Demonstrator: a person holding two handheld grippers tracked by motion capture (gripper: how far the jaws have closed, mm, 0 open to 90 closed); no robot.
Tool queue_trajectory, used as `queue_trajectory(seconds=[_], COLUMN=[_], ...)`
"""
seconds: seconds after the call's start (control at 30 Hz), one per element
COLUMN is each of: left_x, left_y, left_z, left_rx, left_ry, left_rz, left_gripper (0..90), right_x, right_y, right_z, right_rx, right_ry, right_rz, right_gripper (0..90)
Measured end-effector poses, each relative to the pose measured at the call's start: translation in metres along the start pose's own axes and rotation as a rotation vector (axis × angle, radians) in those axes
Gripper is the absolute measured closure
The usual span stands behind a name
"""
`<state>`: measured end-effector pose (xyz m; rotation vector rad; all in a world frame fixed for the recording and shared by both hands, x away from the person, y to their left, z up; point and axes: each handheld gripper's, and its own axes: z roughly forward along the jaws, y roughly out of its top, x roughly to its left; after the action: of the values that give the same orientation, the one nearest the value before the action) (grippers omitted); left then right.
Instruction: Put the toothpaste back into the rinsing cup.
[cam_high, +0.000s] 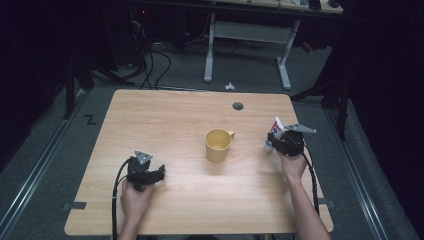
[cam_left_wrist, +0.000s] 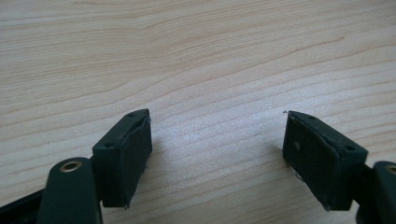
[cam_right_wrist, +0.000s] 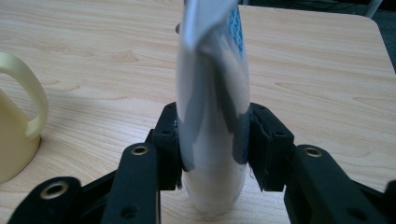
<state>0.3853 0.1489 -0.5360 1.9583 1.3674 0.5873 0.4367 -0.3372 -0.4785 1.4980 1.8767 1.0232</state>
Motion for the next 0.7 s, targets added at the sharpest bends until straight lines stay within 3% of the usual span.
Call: queue_trajectory(seconds=[0.5, 0.7], left_x=[0.0001, 0.0000], left_y=[0.0000, 0.0000], left_z=[0.0000, 0.0000], left_rx=[0.000, 0.000], left_ry=[0.000, 0.000], left_rz=[0.000, 0.000], left_gripper=[24.2, 24.2], right_x=[0.0012, -0.0016], right_y=[0.0006, 0.0012], right_z=[-0.0013, -0.0057], right_rx=[0.002, -0.005], right_ry=[-0.002, 0.031], right_rz=[-0.046, -0.034], right_gripper=[64.0, 64.1])
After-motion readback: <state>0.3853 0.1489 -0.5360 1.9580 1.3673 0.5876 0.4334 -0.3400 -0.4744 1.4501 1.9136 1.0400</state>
